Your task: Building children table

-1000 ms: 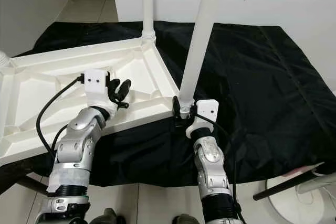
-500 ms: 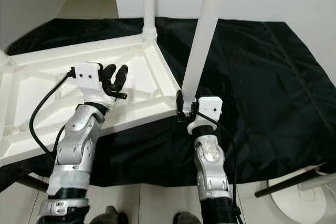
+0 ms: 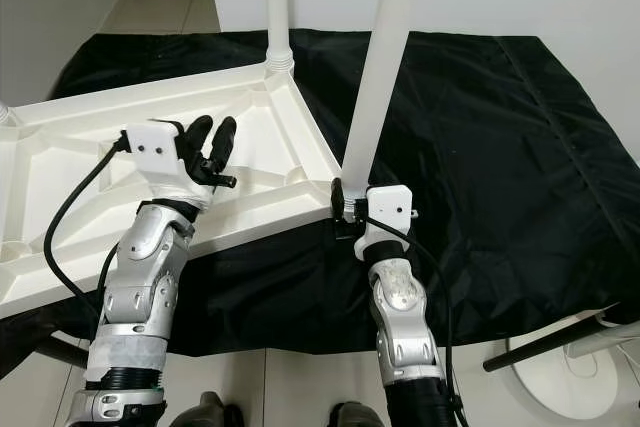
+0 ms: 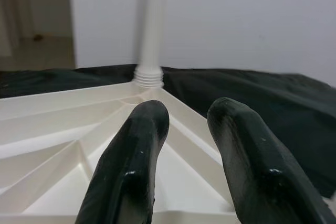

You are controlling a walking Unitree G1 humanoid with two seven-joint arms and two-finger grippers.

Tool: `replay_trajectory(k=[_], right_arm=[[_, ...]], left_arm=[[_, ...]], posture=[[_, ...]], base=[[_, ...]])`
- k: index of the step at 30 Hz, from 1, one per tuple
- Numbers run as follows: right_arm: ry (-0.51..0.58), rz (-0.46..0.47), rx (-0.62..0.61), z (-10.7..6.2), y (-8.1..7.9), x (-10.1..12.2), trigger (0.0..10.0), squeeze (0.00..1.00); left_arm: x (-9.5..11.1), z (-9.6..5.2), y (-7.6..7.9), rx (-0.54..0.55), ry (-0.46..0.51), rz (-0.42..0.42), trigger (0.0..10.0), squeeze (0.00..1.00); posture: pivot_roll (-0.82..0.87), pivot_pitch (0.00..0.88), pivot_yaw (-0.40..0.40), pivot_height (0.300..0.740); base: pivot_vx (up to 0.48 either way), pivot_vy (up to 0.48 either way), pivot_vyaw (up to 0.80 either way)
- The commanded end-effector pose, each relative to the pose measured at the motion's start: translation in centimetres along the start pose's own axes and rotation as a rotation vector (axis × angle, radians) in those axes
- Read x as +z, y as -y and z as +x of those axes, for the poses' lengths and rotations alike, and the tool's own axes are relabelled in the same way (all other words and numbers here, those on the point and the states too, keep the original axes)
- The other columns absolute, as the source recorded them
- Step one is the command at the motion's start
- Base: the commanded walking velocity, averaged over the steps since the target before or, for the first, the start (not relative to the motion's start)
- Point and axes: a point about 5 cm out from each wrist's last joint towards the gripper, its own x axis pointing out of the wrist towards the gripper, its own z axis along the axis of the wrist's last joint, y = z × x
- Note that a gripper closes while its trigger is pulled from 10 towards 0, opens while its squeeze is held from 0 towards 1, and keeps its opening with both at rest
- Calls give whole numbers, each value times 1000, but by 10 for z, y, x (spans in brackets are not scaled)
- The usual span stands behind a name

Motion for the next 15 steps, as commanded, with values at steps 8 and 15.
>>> replay_trajectory(k=[8,15], right_arm=[[-41,11,234,17,14,-11,10000,0],[-68,4,331,26,18,-13,10000,0]], left_arm=[[-13,-21,45,-589,-161,19,10000,0],[-13,-28,56,-704,-179,30,10000,0]], posture=[[-36,37,7,740],[-28,0,1,740]], base=[[0,0,0],[0,0,0]])
